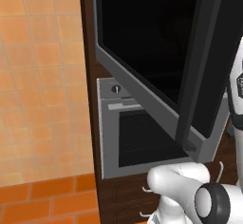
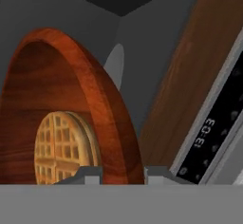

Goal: Open the microwave, place the bowl with waffle inside the microwave, then close the microwave door and turn it on.

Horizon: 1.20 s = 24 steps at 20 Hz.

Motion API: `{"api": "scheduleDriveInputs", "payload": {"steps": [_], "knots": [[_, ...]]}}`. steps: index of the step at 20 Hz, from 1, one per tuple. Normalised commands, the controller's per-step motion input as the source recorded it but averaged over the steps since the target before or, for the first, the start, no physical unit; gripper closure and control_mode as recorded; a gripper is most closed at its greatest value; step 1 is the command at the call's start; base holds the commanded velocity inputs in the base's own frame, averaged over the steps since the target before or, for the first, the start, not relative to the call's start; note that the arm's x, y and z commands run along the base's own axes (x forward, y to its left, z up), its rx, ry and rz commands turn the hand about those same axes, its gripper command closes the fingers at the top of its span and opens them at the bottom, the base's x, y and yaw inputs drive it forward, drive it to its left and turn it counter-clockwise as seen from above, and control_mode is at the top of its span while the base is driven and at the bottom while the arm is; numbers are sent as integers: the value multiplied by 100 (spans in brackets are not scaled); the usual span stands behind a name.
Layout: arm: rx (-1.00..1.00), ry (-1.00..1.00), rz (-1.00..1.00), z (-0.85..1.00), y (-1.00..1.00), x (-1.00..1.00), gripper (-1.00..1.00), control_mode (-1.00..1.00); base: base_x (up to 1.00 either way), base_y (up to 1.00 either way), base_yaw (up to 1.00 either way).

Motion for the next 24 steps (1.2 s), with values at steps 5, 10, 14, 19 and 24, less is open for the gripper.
{"api": "scheduleDriveInputs", "payload": {"steps": [5, 10, 14, 19, 24], "knots": [[16, 3, 0, 2, 0, 83, 100, -100, 0, 0, 0], [11, 7, 2, 5, 2, 92, 100, -100, 0, 0, 0], [4, 10, 4, 4, 3, 69, 100, -100, 0, 0, 0], [0, 10, 3, 0, 17, 50, 100, -100, 0, 0, 0], [0, 16, 1, 0, 13, 46, 100, -100, 0, 0, 0]]}}
